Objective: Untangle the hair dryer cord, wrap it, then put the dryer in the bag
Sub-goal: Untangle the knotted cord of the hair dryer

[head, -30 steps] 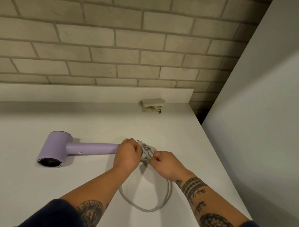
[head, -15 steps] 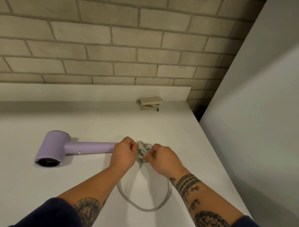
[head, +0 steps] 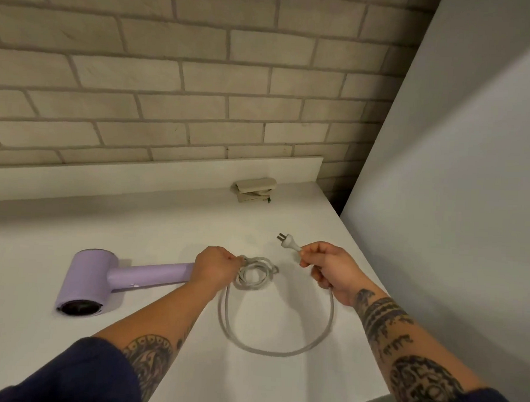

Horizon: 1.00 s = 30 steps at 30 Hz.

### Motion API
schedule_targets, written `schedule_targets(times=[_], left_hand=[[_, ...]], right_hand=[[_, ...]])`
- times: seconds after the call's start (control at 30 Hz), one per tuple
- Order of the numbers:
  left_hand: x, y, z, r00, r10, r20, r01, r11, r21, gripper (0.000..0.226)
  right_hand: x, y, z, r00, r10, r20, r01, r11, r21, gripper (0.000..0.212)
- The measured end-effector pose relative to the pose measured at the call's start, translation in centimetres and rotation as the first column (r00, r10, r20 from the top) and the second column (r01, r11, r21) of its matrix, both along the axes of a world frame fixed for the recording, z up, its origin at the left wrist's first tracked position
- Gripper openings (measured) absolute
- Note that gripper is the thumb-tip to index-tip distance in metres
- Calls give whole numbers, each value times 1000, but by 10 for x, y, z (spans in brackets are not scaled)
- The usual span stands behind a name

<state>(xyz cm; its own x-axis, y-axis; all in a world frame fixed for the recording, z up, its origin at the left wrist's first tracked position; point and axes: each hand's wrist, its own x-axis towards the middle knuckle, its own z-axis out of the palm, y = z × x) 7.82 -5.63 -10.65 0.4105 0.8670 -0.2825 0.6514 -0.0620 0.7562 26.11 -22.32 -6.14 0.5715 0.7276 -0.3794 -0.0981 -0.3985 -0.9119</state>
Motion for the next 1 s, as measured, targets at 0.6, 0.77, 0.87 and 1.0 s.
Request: schedule_targets(times=[0.6,0.77,0.87,1.0], left_hand=[[1,15,-5,743,-496,-449,623,757,195,52],[4,8,-13,690,-617,-378,715,662,223,114],[9,7,-21,626,-650,-431,776,576,258,113],[15,6,-25,669,-614,-419,742,589,320,76]], right_hand=[[-34,-43,-60,745,48,665,368,803,-470,57],[-75,-24,-58,580,336,742,-2,911,-412,39],[-96,-15,-65,623,533,572,-254,830,-497,51],[-105,-9,-73,664,461,588,-205,869,-451,51]])
